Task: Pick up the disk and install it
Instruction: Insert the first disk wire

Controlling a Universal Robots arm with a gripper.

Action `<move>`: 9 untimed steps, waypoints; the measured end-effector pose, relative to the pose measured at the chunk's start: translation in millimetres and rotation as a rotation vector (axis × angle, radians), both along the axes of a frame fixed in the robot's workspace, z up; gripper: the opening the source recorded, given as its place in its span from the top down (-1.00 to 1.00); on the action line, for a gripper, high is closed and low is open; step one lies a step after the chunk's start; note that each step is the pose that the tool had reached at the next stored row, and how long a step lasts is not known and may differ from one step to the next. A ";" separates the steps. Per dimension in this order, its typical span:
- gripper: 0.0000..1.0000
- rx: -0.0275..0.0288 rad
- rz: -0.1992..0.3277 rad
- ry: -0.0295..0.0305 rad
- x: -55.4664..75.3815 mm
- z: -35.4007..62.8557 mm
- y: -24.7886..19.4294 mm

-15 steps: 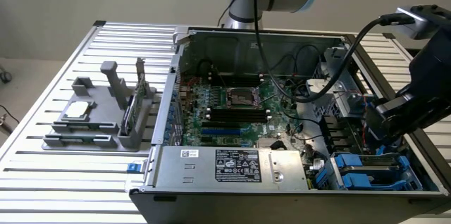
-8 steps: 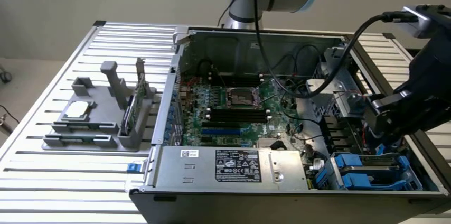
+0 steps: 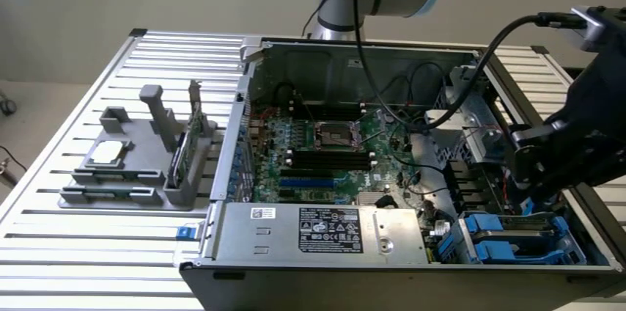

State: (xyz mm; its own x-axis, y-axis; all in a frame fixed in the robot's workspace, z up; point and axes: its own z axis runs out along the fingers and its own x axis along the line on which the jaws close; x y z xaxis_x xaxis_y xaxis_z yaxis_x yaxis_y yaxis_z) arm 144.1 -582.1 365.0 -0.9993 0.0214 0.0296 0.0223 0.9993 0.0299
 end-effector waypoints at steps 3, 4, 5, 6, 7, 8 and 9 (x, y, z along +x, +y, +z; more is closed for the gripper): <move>0.39 0.0000 -0.055 0.0000 0.0 0.0 0.0; 0.39 0.0000 -0.073 0.0000 0.0 -0.1 0.0; 0.39 0.0000 -0.091 0.0000 0.0 -0.1 0.0; 0.39 0.0000 -0.109 0.0000 0.0 -0.1 0.0; 0.39 0.0000 -0.127 0.0000 0.0 -0.1 0.0; 0.39 0.0000 -0.144 0.0000 0.0 -0.1 0.0; 0.39 0.0000 -0.164 0.0000 0.0 -0.2 0.0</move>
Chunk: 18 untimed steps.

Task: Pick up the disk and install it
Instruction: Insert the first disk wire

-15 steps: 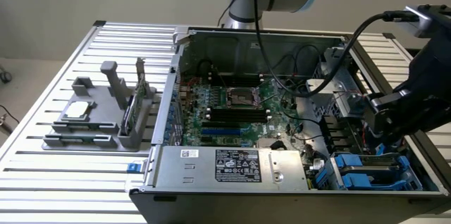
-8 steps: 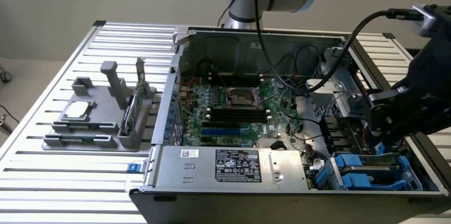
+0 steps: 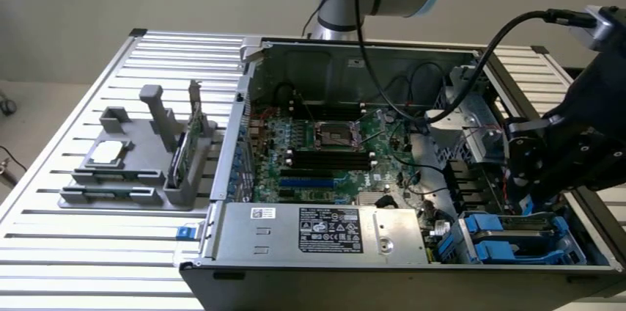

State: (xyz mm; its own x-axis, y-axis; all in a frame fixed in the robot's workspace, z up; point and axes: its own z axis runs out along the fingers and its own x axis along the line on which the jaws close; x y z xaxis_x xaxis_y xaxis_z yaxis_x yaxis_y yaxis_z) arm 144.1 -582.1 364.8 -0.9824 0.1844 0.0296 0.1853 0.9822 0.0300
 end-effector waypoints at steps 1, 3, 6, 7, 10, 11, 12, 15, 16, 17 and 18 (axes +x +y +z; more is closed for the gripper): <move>0.39 0.0000 -0.018 0.0000 0.0 0.0 0.0; 0.39 -0.0001 -0.052 0.0000 0.0 0.0 0.0; 0.39 0.0000 -0.096 0.0000 0.0 1.9 -0.1; 0.39 0.0010 -0.106 0.0001 0.0 3.8 0.0; 0.39 0.0064 -0.130 0.0003 -0.1 12.1 0.0; 0.39 0.0086 -0.137 0.0004 -0.2 15.2 0.0; 0.39 0.0106 -0.144 0.0006 -0.3 18.4 0.0; 0.39 0.0150 -0.169 0.0007 -0.4 26.1 0.0; 0.39 0.0151 -0.182 0.0006 -0.4 26.5 0.0; 0.39 0.0153 -0.194 0.0006 -0.4 26.5 0.0; 0.39 0.0153 -0.206 0.0005 -0.4 26.5 0.0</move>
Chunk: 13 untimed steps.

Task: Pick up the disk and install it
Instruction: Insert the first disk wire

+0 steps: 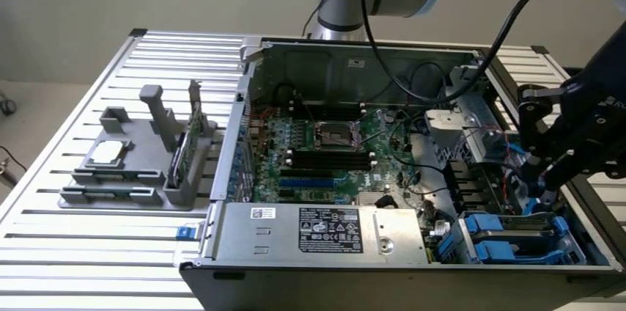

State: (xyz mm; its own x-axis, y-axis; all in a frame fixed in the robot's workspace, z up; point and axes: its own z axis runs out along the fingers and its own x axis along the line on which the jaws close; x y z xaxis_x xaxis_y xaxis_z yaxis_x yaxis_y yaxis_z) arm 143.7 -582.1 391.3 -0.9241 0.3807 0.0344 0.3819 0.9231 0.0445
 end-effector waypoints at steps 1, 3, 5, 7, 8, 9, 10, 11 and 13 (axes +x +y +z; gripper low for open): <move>0.39 0.0001 -0.009 0.0000 0.0 0.0 0.0; 0.39 0.0000 -0.022 0.0000 0.4 0.0 0.1; 0.39 -0.0006 -0.028 0.0000 2.0 0.3 0.3; 0.39 -0.0002 -0.032 0.0000 4.7 0.1 0.5; 0.39 -0.0002 -0.034 0.0000 6.0 0.1 0.6; 0.39 -0.0002 -0.036 0.0000 7.4 0.1 0.6; 0.39 -0.0002 -0.038 0.0000 8.9 0.1 0.6; 0.39 -0.0003 -0.041 0.0000 10.5 0.2 0.6; 0.39 -0.0001 -0.046 0.0000 13.7 0.1 0.7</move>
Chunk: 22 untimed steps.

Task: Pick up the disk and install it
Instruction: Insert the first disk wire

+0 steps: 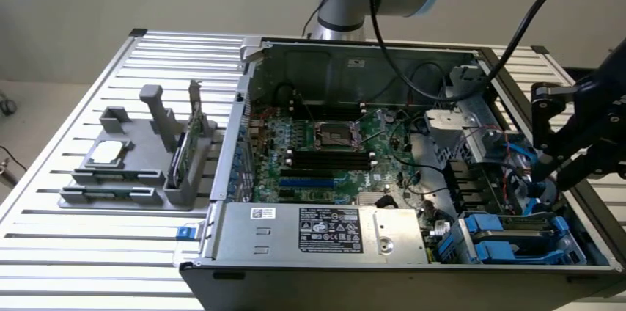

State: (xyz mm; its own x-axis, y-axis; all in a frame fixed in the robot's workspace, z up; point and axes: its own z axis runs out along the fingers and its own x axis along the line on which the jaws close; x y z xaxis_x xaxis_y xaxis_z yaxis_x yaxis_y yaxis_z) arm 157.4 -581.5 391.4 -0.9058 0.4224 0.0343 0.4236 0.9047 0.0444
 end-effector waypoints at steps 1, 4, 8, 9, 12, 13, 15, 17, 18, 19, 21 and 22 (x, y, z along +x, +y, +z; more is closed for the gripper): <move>0.39 0.0000 -0.003 0.0000 1.7 0.0 0.0; 0.39 -0.0001 -0.010 0.0000 6.6 -0.1 0.0; 0.39 0.0050 -0.018 0.0000 11.2 -2.0 -0.3; 0.39 0.0092 -0.019 0.0001 11.9 -2.7 -0.7; 0.39 0.0214 -0.019 0.0020 13.8 -4.4 -2.6; 0.39 0.0231 -0.019 0.0024 14.5 -4.6 -3.4; 0.39 0.0247 -0.020 0.0031 17.0 -4.9 -5.5; 0.39 0.0262 -0.021 0.0032 18.4 -5.3 -7.3; 0.39 0.0265 -0.025 0.0032 18.4 -5.7 -8.0; 0.39 0.0265 -0.031 0.0031 18.5 -6.1 -8.6; 0.39 0.0266 -0.046 0.0029 18.5 -7.5 -9.8; 0.39 0.0266 -0.055 0.0028 18.5 -8.3 -10.2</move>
State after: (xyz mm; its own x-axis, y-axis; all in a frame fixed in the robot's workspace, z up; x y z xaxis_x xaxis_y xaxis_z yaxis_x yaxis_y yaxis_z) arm 175.9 -591.7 383.1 -0.8812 0.4702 0.0487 0.4726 0.8788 0.0669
